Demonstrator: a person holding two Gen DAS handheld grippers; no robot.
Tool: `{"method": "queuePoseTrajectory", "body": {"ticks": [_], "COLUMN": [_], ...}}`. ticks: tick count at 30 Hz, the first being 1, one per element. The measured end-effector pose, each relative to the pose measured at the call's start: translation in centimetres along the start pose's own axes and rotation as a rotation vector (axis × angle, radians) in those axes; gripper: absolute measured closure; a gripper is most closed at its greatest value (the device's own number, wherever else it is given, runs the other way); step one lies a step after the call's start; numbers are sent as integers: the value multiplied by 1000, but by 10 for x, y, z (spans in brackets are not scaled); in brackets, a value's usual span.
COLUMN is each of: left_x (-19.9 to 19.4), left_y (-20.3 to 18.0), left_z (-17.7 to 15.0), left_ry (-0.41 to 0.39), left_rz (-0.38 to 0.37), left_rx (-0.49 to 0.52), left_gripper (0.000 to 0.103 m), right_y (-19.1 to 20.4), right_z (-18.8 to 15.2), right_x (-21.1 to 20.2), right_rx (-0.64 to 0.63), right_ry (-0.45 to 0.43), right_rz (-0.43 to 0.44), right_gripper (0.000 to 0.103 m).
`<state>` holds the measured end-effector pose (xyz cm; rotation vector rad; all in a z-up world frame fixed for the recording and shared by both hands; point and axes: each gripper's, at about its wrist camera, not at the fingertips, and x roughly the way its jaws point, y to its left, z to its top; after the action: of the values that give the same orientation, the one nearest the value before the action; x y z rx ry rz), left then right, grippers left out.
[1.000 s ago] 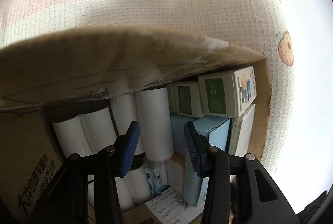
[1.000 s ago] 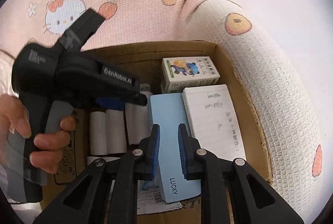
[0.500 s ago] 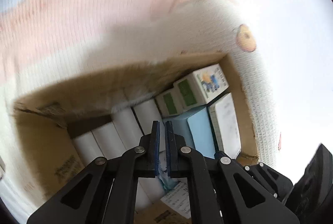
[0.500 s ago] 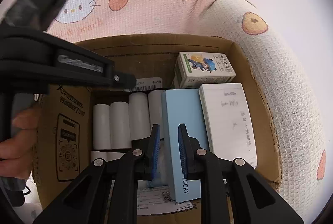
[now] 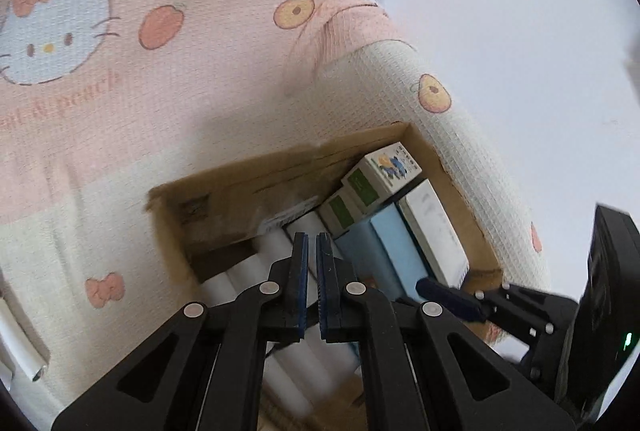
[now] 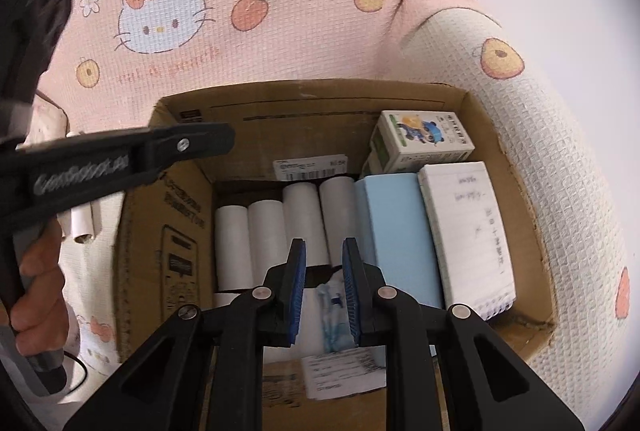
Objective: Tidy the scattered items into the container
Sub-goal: 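Move both open grippers back to the remaining white tubes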
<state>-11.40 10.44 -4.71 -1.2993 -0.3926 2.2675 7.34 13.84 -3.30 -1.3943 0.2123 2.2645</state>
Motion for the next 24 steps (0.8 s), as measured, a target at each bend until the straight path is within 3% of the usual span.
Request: {"method": "queuePoseTrajectory", "body": {"ticks": [4,8,14,17,21,24], "left_x": [-25,-50,-79,-87,-92,-92], "left_y": [18,34,44,58,98,127], "left_z": [-23,-52,-78,-90,-101,-108], "left_ry": [-51,-177,-279,-281,-246,-201], "left_rz": [-8,7,111,136,122,199], "left_rx": [-19,25,92,66,-53,-92], "left_gripper": [99,99,99,99,99,99], "right_y": [11,26,59,76,99,118], "right_z": [-1,-3,0,2,-1,-5], "right_x": [-9,-24,-52,-54,-51,-53], "right_rx": [2,-2,-62,-86,-126,-170], "right_ry": [-17,-76,-205,-223,-233,-246], "right_rz": [0,-2,86,133,169,225], "right_gripper": [88,88,88,88,88,88]}}
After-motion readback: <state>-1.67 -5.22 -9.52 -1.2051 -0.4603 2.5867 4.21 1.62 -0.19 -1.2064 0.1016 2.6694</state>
